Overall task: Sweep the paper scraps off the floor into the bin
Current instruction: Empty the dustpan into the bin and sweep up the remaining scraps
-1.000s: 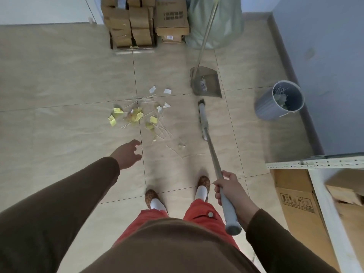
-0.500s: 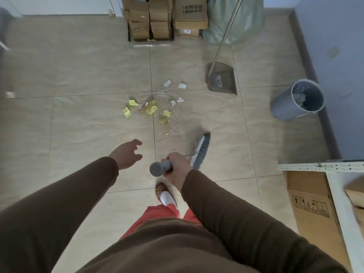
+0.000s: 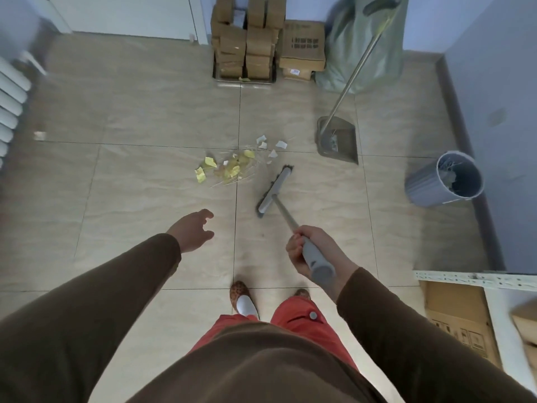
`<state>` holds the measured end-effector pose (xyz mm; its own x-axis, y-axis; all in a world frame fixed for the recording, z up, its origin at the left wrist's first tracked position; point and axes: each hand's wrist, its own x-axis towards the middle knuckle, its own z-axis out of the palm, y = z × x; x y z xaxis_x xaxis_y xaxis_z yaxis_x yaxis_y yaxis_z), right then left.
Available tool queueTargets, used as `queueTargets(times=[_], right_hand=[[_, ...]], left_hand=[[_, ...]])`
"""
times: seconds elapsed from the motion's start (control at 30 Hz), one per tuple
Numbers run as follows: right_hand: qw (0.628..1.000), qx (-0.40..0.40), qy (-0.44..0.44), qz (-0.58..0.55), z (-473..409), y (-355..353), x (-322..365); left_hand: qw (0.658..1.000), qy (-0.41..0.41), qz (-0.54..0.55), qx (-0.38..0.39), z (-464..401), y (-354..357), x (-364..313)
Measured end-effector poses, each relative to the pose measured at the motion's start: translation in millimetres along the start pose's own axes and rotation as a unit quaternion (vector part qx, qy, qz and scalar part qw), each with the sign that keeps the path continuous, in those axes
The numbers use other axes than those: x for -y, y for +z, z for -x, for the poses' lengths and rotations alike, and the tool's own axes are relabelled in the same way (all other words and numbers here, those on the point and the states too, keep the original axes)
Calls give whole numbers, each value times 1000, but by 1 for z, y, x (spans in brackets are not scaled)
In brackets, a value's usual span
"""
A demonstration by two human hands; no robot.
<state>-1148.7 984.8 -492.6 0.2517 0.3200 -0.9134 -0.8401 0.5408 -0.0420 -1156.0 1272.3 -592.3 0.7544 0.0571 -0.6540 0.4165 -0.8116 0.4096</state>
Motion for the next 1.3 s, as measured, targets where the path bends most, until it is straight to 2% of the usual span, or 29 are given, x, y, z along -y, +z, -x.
queueTargets(times=[0.13,0.23,0.37,0.53,0.73,0.9,1.07,1.3], right_hand=[[994,-18,45,96,58,-6,-2],[981,-5,80,176,68,-3,-4],[960,53,122,246,20,23,-2],[926,108,175,316,-85,106,-5],[930,107,174,305,-195,201,26],[940,56,142,306,-234,203,124],[965,-4,114,237,-212,156,214],[976,-26,103,188,-106,127,222]], left_hand=[[1000,-18,18,-16,2,-8,7],[999,-35,28,-26,3,-14,16],[997,-56,35,-40,2,-26,25],[993,-93,48,-56,-4,-45,41],[987,-142,40,-64,-34,-68,42],[989,-134,30,-56,-81,-95,16],[992,-113,36,-51,-128,-120,-28],[997,-67,13,-30,-169,-144,-70]])
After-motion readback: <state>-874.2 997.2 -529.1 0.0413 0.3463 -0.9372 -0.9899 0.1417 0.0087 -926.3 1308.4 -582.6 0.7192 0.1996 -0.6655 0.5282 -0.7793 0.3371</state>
